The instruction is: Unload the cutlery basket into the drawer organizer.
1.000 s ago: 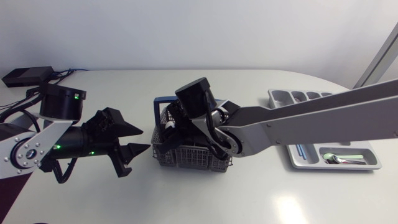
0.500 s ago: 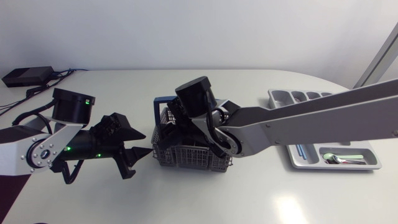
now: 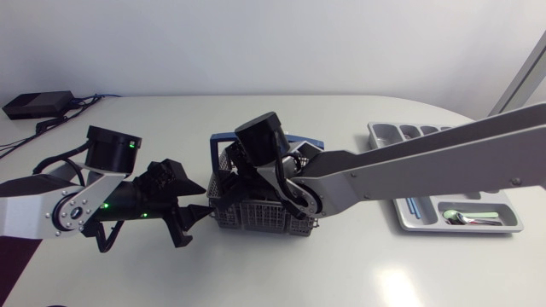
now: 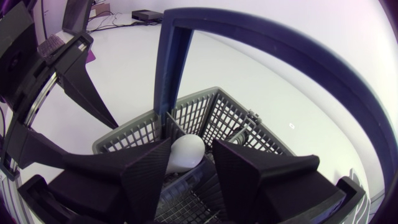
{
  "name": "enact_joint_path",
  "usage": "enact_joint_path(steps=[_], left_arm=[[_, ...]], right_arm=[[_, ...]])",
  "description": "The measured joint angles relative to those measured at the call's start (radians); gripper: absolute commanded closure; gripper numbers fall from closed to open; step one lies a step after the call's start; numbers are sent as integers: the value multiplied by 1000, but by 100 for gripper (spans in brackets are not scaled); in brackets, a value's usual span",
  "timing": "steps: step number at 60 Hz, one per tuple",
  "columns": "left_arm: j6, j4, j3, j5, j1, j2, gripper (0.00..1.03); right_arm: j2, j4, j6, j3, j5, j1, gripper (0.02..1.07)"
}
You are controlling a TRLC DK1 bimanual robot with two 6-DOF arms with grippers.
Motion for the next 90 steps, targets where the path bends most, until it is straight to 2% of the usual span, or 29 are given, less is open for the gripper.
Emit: enact_joint_path(steps=[5,8,15,20,42,61,65,80,90], left_arm=[[0,3,0,0,-6,8,43],[0,8,0,0,-10,11,43],[0,8,0,0,-18,17,43],[0,10,0,0,-23,25,43],[-4,64,0,4,-25,69,43],[-4,68,1,4,-25,71,43],[-4,69,1,4,-27,72,43],[-4,79,2,0,-43,77,43],[-4,79,2,0,-45,77,43]], right_arm=[[0,0,0,0,-7,0,63],[0,1,0,0,-18,2,69],[-4,0,0,0,-50,3,72],[-6,0,0,0,-69,3,78],[-57,-26,0,-40,-157,43,79],[-59,-23,0,-47,-165,45,80],[-58,-23,0,-46,-165,46,85],[-45,-22,0,-31,-188,48,89],[-45,-15,0,-31,-209,48,98]])
